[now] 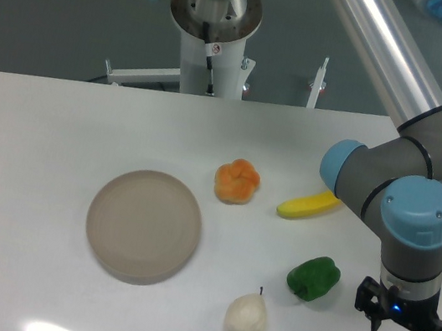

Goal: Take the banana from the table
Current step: 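Raise the gripper and move it over the yellow banana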

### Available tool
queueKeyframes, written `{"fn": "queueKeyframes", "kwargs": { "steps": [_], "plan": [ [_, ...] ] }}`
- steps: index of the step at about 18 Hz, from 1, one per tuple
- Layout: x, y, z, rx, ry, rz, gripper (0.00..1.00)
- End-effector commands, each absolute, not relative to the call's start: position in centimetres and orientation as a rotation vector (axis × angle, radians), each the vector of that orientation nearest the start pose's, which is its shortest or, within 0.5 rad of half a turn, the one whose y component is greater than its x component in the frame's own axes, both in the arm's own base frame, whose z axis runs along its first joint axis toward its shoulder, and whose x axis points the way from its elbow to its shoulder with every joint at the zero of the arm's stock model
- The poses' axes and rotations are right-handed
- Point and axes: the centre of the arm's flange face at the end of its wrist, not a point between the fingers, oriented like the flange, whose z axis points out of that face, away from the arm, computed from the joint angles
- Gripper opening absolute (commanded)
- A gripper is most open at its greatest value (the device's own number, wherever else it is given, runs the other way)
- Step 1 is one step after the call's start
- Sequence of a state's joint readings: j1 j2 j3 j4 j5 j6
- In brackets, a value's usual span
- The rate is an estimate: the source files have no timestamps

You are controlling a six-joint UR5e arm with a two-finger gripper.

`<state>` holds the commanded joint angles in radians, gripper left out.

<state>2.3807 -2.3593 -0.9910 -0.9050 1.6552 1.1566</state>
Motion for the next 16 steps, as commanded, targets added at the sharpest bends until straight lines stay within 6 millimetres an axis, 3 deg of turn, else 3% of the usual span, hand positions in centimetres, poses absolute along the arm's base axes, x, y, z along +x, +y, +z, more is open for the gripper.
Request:
{"fn": "queueKeyframes", "kwargs": {
  "steps": [4,8,13,16],
  "plan": [
    [-50.3,65.1,34.0,-2.855,0.48,0.615,1.0],
    [-49.7,63.3,35.0,-2.868,0.484,0.588,1.0],
    [-46.3,60.7,37.6,-2.935,0.514,0.433,1.0],
    [-44.6,58.0,36.7,-3.011,0.568,0.261,1.0]
  ]
}}
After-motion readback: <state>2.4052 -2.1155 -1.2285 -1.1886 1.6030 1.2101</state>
